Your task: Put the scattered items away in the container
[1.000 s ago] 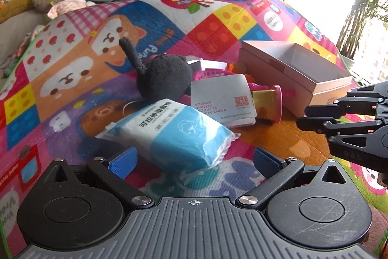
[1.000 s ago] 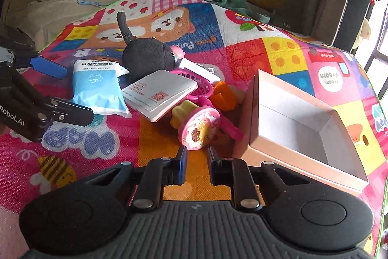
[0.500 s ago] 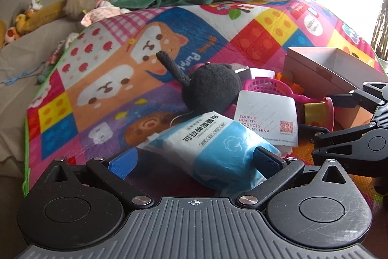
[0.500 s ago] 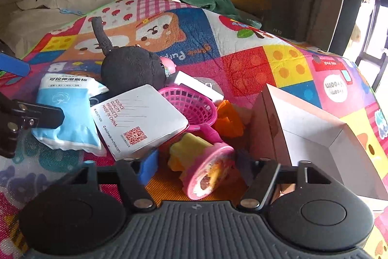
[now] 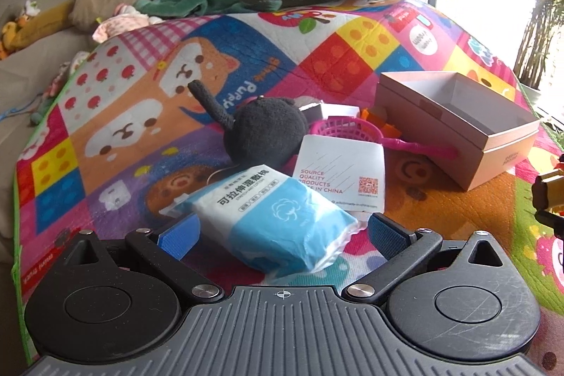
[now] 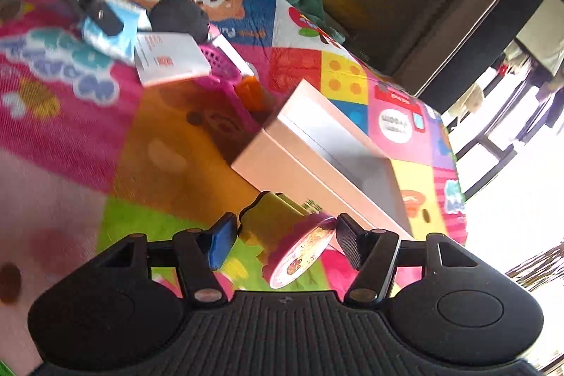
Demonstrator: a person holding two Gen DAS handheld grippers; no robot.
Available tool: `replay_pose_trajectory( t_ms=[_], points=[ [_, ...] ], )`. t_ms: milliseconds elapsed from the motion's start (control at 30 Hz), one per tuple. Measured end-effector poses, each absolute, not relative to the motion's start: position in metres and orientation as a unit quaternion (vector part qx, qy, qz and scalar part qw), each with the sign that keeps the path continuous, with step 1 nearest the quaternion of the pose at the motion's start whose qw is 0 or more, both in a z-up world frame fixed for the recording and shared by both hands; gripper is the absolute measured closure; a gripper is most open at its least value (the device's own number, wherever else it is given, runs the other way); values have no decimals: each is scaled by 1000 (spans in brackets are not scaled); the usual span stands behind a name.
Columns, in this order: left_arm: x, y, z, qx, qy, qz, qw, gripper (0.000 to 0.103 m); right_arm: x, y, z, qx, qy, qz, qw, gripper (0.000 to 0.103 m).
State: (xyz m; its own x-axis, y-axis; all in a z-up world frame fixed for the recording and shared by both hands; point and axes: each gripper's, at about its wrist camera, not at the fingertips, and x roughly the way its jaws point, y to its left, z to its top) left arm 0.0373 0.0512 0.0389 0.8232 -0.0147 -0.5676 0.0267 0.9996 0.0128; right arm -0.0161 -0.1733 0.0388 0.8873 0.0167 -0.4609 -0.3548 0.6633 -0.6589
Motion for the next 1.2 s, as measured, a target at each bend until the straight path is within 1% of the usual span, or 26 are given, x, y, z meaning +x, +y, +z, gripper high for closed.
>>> replay_pose_trajectory(
  t_ms=[167, 233, 367, 400, 433, 467, 500, 533, 667, 767, 900, 1000, 1067, 1200],
  points=[
    [35, 39, 39, 5, 302, -32, 953, 0, -20, -164, 33, -378, 212, 150, 888, 40],
    [34, 34, 38, 7, 306, -40, 951, 0, -18, -159, 34, -350, 216, 171, 895, 33],
    [31, 25, 36, 12, 308, -61, 949, 0, -17, -157, 41, -279, 224, 202, 912, 28],
    [30, 22, 37, 14, 307, -66, 949, 0, -18, -161, 44, -257, 224, 210, 916, 24],
    [30, 20, 37, 16, 307, -70, 949, 0, -20, -167, 48, -235, 224, 215, 921, 15],
    [30, 18, 37, 18, 307, -74, 949, 0, -22, -173, 51, -215, 222, 216, 926, 10],
    [30, 16, 36, 20, 307, -76, 948, 0, -24, -179, 53, -198, 221, 213, 931, 2],
    [31, 13, 36, 22, 308, -77, 948, 0, -26, -187, 56, -182, 220, 210, 935, 0],
    [33, 5, 34, 31, 310, -82, 947, 0, -26, -221, 61, -102, 238, 192, 947, 0],
    [34, 0, 33, 38, 313, -86, 945, 0, -14, -250, 67, -22, 247, 171, 954, 0],
    [34, -2, 33, 41, 313, -94, 944, 0, 29, -301, 81, 79, 228, 105, 965, 0],
    [34, 0, 32, 37, 311, -99, 945, 0, 79, -341, 77, 174, 245, 61, 952, 0],
    [35, 0, 31, 33, 309, -107, 944, 0, 109, -350, 69, 198, 256, 52, 945, 0],
    [33, 0, 30, 35, 306, -118, 944, 0, 137, -326, 57, 194, 276, 58, 940, 0]
  ],
)
